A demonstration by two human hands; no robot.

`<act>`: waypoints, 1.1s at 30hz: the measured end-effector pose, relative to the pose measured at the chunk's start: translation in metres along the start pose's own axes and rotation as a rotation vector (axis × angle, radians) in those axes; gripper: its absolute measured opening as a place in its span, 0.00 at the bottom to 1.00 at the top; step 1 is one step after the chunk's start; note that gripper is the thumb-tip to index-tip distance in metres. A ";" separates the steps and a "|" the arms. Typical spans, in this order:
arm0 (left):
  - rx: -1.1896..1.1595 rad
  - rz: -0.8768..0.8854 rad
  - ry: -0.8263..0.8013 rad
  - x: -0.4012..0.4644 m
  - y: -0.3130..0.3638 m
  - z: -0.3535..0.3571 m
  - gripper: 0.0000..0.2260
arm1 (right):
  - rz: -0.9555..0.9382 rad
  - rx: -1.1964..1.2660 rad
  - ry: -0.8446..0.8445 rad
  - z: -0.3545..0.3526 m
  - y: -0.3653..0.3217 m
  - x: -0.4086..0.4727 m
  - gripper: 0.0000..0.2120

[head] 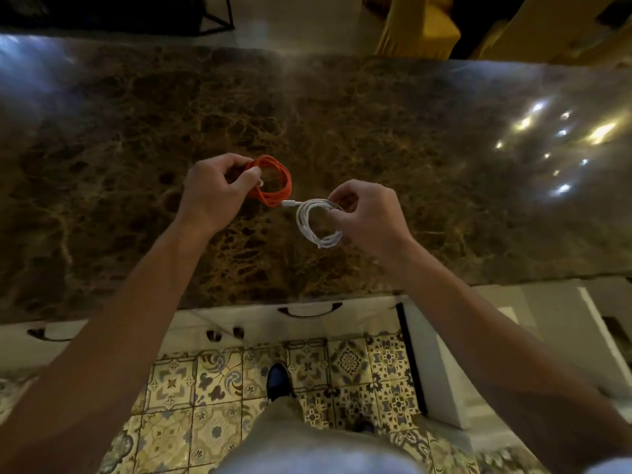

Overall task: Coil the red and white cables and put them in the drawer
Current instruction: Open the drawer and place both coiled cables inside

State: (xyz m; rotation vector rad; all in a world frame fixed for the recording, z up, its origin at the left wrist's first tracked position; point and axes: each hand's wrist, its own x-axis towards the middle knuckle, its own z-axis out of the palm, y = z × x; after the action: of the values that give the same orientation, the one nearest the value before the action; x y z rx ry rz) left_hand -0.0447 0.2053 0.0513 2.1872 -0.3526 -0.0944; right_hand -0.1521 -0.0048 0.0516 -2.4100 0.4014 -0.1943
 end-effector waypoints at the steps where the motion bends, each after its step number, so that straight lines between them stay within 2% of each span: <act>1: -0.003 0.010 -0.005 -0.010 0.007 0.008 0.13 | 0.002 0.001 0.005 -0.010 0.007 -0.010 0.08; 10: -0.055 0.071 -0.011 -0.108 0.084 0.084 0.14 | 0.027 0.106 0.096 -0.110 0.103 -0.111 0.08; 17: -0.182 0.057 -0.093 -0.160 0.124 0.152 0.13 | 0.150 0.231 0.126 -0.170 0.187 -0.170 0.07; 21: -0.182 0.082 -0.205 -0.178 0.137 0.191 0.14 | 0.232 0.248 0.086 -0.190 0.222 -0.191 0.06; 26: -0.163 0.151 -0.338 -0.190 0.134 0.235 0.14 | 0.378 0.120 0.063 -0.195 0.260 -0.206 0.06; 33: -0.133 0.078 -0.464 -0.205 0.140 0.296 0.15 | 0.510 0.070 -0.103 -0.197 0.324 -0.208 0.09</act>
State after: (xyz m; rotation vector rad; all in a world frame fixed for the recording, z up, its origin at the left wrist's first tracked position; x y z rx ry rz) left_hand -0.3282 -0.0443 -0.0269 2.0014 -0.6696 -0.5717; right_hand -0.4714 -0.2881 -0.0162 -2.1572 0.9224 0.1407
